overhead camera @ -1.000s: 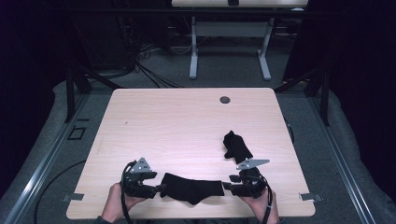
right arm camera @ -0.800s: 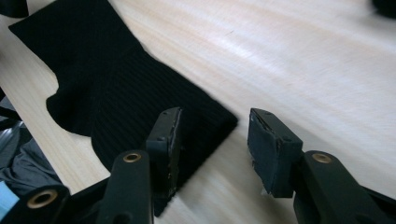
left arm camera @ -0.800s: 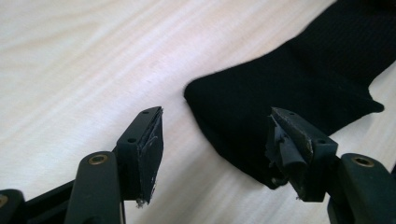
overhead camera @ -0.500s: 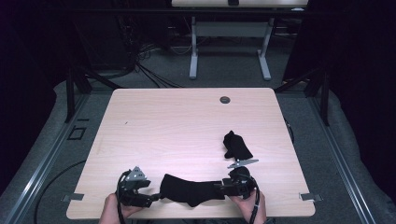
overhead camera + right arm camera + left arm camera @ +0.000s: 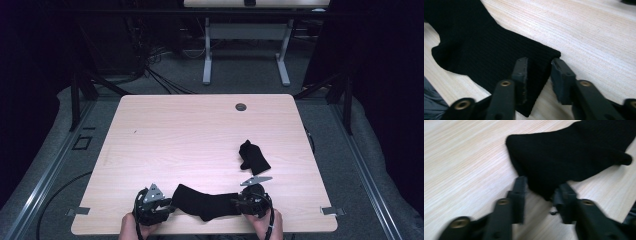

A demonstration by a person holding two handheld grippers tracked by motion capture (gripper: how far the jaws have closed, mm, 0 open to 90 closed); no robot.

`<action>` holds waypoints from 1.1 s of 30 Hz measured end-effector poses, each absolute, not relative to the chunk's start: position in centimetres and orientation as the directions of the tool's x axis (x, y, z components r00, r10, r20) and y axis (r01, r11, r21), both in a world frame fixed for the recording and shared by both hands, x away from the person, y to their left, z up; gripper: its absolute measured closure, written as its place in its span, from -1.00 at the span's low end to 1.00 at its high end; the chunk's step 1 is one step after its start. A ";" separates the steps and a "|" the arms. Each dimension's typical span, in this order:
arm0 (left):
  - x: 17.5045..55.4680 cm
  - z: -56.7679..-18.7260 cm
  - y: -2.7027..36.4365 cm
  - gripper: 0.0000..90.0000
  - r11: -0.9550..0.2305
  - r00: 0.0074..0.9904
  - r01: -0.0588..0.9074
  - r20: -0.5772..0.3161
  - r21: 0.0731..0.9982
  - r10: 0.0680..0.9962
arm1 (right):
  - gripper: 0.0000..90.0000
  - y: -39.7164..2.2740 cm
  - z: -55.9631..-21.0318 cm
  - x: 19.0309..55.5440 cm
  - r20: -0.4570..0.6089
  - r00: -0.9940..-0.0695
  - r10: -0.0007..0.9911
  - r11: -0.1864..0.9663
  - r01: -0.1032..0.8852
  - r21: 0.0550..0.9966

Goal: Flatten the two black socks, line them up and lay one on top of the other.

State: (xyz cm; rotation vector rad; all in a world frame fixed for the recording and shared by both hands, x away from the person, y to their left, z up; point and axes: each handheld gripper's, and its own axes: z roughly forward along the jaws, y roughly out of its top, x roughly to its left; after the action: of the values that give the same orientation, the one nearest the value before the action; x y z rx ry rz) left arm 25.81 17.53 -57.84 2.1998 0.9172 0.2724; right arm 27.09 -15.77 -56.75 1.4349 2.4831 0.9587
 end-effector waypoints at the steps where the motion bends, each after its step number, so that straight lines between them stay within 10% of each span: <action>1: 26.0 -58.0 17.5 0.94 -0.483 0.728 0.520 -0.070 0.705 0.682 | 0.71 -15.7 -56.9 27.0 0.215 -0.548 0.809 0.344 0.737 0.582; 13: 24.2 -54.4 16.5 0.96 -0.664 0.692 0.352 0.294 0.660 0.659 | 0.88 -16.8 -54.6 26.4 0.199 -0.565 0.801 0.316 0.680 0.661; 24: 24.0 -54.5 19.3 0.01 -0.501 0.671 0.486 0.061 0.716 0.739 | 0.32 -18.9 -55.2 27.1 0.170 -0.567 0.806 0.331 0.669 0.666; 33: 29.2 -55.3 17.4 -0.54 -0.471 0.604 0.531 0.075 0.704 0.793 | -0.29 -17.5 -56.1 26.9 0.119 -0.539 0.834 0.357 0.691 0.628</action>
State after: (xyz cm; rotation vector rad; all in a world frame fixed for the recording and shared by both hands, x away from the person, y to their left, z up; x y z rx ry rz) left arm 29.18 17.43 -55.25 2.1842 1.0400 0.5260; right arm 26.90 -17.53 -56.09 1.3718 2.3971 0.9437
